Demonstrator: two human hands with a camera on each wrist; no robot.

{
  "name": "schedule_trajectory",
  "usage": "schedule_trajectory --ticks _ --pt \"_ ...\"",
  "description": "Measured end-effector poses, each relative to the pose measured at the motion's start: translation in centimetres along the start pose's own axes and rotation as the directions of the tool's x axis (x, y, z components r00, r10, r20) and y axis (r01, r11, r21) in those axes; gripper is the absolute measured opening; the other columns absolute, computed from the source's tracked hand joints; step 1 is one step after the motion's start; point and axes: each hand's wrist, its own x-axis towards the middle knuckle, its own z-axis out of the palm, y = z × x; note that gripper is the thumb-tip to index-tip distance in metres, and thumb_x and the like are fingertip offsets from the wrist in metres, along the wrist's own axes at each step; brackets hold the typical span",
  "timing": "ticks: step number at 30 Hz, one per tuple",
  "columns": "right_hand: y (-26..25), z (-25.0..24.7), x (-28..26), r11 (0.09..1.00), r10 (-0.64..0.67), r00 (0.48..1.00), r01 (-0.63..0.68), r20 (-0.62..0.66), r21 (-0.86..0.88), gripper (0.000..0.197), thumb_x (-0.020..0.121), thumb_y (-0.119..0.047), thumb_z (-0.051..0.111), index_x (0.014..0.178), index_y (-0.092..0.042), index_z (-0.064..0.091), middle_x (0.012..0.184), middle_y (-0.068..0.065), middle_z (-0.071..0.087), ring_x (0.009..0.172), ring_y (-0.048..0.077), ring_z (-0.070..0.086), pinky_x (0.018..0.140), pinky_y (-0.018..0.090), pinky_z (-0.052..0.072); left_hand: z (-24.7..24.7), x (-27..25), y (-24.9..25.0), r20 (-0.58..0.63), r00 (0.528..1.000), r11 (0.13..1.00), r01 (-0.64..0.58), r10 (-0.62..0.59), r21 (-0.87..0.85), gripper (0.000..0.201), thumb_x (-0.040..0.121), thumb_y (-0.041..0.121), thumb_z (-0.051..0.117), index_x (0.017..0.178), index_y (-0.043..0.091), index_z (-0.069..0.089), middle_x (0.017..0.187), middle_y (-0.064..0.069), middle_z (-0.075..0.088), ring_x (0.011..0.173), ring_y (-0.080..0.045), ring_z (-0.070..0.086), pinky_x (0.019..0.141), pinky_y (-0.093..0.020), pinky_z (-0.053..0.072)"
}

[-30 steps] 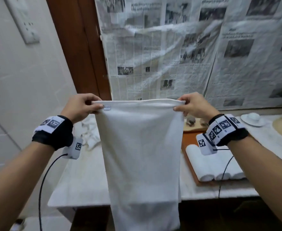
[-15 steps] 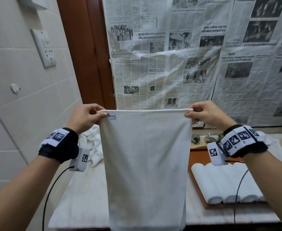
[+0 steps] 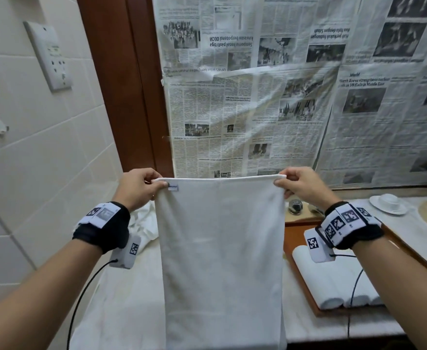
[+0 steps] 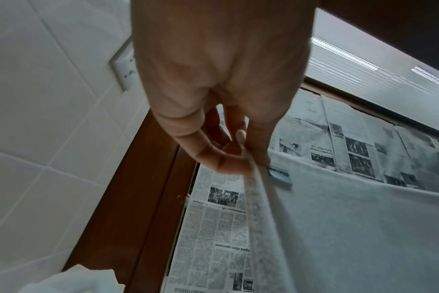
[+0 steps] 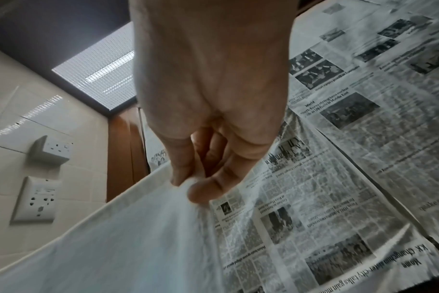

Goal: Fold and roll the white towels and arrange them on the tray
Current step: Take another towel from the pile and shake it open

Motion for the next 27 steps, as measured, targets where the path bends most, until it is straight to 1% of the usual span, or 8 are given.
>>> schedule_trajectory --ticks 5,9,12,15,18,21,24,27 --pt "1.5 1.6 1.3 0.997 0.020 0.997 -0.025 -0.070 -0.073 0.001 0.090 -0.014 0.072 0.090 -0.013 0.072 0.078 0.005 0.073 0.063 0.012 0.067 0.065 0.032 0.056 0.4 1.5 -1.9 0.063 0.998 0.998 0.021 -0.025 0.054 0.015 0.086 0.028 0.077 0.080 0.015 0.072 0.074 -0.002 0.069 0.050 -0.008 0.062 0.044 -0.011 0.043" --pt "2.2 3.4 2.1 0.995 0.043 0.989 -0.054 -0.139 -0.082 0.003 0.092 -0.016 0.069 0.091 -0.014 0.069 0.077 0.001 0.070 0.059 0.006 0.063 0.053 0.019 0.049 1.7 2.5 -3.6 0.068 0.998 0.991 -0.023 0.014 0.128 0.015 0.089 0.032 0.072 0.085 0.018 0.070 0.077 0.000 0.067 0.061 -0.015 0.060 0.056 -0.026 0.047" --pt "4.3 4.9 3.2 0.979 0.089 0.984 -0.115 -0.154 -0.169 0.014 0.090 -0.025 0.072 0.086 -0.011 0.070 0.074 0.007 0.066 0.059 0.014 0.055 0.054 0.027 0.043 3.8 2.9 -5.6 0.111 0.994 0.994 0.012 -0.025 0.111 0.013 0.091 0.029 0.069 0.086 0.017 0.068 0.073 -0.002 0.067 0.064 -0.017 0.063 0.065 -0.034 0.054" --pt "6.8 6.3 4.5 0.968 0.171 0.979 -0.188 -0.113 -0.164 0.021 0.091 -0.025 0.071 0.087 -0.006 0.068 0.070 0.008 0.064 0.054 0.012 0.058 0.050 0.021 0.043 6.2 3.3 -8.0 0.154 0.982 0.986 0.091 -0.113 0.142 0.013 0.094 0.028 0.065 0.084 0.019 0.065 0.057 0.000 0.066 0.057 -0.017 0.065 0.062 -0.034 0.056" --pt "9.7 8.0 5.5 0.957 0.228 0.971 -0.238 -0.075 -0.164 0.021 0.093 -0.021 0.069 0.087 -0.001 0.066 0.065 0.006 0.064 0.045 0.000 0.056 0.043 0.013 0.039 9.1 3.5 -10.5 0.201 0.956 0.976 0.202 -0.215 0.084 0.012 0.095 0.020 0.063 0.088 0.011 0.066 0.065 -0.012 0.069 0.061 -0.026 0.069 0.057 -0.038 0.059" --pt "13.9 10.0 7.7 0.944 0.285 0.958 -0.288 -0.045 -0.161 0.016 0.092 -0.021 0.070 0.089 -0.006 0.069 0.069 0.009 0.070 0.051 0.006 0.064 0.047 0.022 0.044 12.4 4.6 -13.2 0.212 0.924 0.947 0.318 -0.320 0.046 0.011 0.096 0.015 0.061 0.090 0.008 0.066 0.073 -0.014 0.070 0.056 -0.017 0.071 0.058 -0.039 0.062" --pt "17.9 11.6 10.1 0.931 0.335 0.942 -0.329 0.013 -0.156 0.007 0.093 -0.018 0.068 0.090 -0.012 0.070 0.074 0.010 0.071 0.059 0.015 0.069 0.043 0.023 0.044 16.2 6.1 -16.4 0.219 0.887 0.911 0.411 -0.407 0.028 0.012 0.095 0.012 0.060 0.086 0.008 0.066 0.071 -0.011 0.069 0.059 -0.023 0.073 0.064 -0.048 0.062" --pt "21.7 13.0 12.4 0.912 0.385 0.921 -0.368 0.064 -0.182 0.008 0.093 -0.017 0.067 0.089 -0.012 0.070 0.072 0.010 0.071 0.061 0.021 0.071 0.042 0.024 0.045 19.9 7.3 -19.2 0.228 0.847 0.876 0.476 -0.481 0.081 0.013 0.093 0.011 0.059 0.082 0.012 0.066 0.066 -0.011 0.070 0.056 -0.020 0.072 0.062 -0.041 0.062"
